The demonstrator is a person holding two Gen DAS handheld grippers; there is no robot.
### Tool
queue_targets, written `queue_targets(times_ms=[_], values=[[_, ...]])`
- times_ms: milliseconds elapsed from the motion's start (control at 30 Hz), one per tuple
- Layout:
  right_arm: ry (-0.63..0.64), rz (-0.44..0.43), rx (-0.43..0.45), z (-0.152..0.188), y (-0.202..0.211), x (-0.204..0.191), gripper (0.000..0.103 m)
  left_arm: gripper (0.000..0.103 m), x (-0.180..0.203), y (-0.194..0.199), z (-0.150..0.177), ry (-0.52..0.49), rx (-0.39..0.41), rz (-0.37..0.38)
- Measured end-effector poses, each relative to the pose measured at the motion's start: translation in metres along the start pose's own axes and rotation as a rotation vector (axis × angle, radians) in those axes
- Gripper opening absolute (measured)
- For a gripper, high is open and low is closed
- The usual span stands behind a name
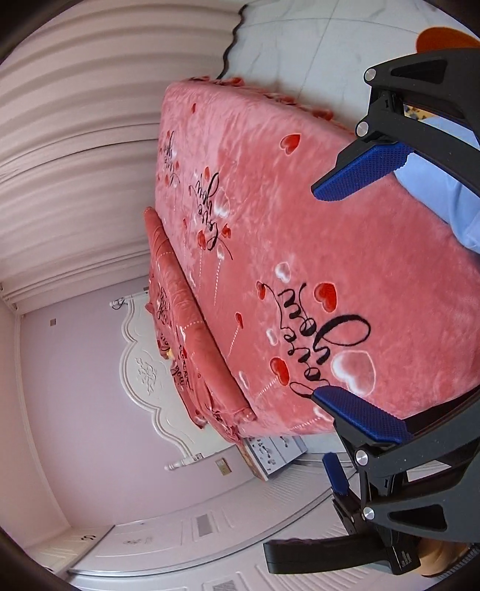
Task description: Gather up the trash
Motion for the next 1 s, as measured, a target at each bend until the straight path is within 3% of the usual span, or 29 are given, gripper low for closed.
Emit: queue_targets(times_ms=[133,300,567,1000], values=[[0.015,0.02,-0.012,0.008,-0.001,-0.005,0.098,0.097,-0.014,0.007,0.006,0.034,0.02,-0.036],[0.021,0.032,-0.012,0.019,-0.002,-0.006,0.098,0.097,-0.011,0.004,0.018,0.008,-0.026,-0.05],[0.017,0.018,-0.042,0.025,-0.011,-0.006,0.098,0.097,0.001,0.005,0.025,-0.031,-0.058,-0.011],[0.015,0.015,-0.047,0.025,-0.012,-0.006,0.098,0.097,0.004,0.009,0.017,-0.049,-0.024,-0.003]])
Point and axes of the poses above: each gripper's, at about its wrist camera, not at the fingertips, and y roughly against the way its jaws point, x to its right, z to its underside, the point moved 2 cm from there along -y, roughly the way its jaws point, and after that the axes turned 15 degrees about z, right-handed, at the moved point
